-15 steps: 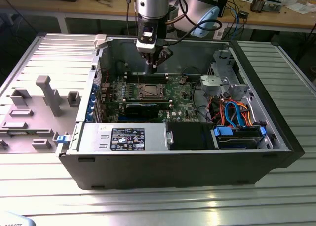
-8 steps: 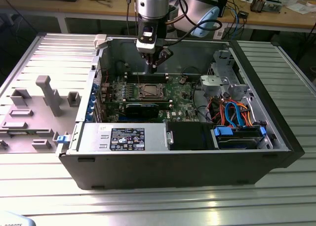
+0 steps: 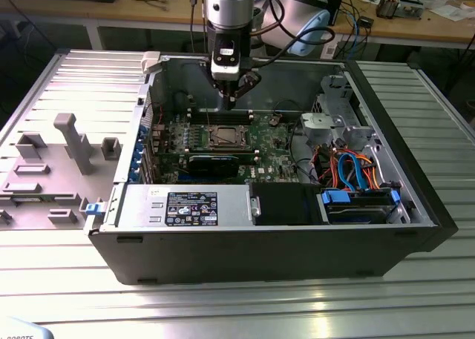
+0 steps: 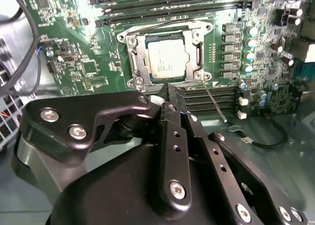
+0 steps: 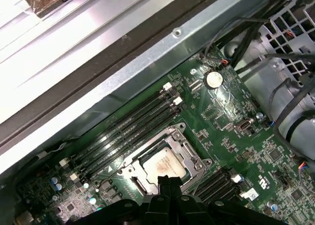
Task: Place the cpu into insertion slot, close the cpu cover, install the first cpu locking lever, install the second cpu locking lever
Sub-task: 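Install the first cpu locking lever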
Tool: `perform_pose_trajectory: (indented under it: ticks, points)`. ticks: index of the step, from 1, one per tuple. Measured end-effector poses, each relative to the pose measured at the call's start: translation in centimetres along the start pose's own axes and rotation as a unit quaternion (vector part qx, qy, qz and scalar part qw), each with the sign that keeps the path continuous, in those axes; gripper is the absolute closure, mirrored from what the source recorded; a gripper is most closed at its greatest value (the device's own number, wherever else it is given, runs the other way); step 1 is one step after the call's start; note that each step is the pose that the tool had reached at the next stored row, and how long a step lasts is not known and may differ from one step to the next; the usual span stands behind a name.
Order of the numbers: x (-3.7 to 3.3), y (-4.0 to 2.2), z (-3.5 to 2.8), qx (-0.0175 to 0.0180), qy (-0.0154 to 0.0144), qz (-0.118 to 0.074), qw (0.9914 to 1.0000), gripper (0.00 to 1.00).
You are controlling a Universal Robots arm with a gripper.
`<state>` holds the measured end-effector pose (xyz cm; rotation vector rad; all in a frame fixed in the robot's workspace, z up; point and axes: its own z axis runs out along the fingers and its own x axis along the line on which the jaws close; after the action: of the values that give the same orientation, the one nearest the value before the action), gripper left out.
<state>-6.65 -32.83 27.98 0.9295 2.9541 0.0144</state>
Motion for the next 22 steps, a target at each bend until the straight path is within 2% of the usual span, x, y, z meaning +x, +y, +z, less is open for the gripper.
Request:
perform_pose_trajectory:
  ticks: [4,5,8,9,12,18,20,22]
  points:
    - [0.01,0.0,0.0,-0.001,0.0006,-0.026,0.99967,0.89]
    - [0.01,-0.01,0.0,-0.0021,0.0012,-0.053,0.99861,0.89]
    - [0.03,-0.02,0.0,-0.0028,0.0015,-0.07,0.99754,0.89]
    - [0.03,-0.02,-0.01,-0.0031,0.0018,-0.079,0.99686,0.89]
    - [0.04,-0.03,-0.01,-0.0034,0.0019,-0.087,0.99623,0.89]
    - [0.1,-0.07,0.0,-0.0036,0.0019,-0.088,0.9961,0.89]
    - [0.12,-0.09,-0.01,-0.0038,0.0022,-0.097,0.99532,0.89]
    - [0.14,-0.1,-0.01,-0.0045,0.0025,-0.113,0.99358,0.89]
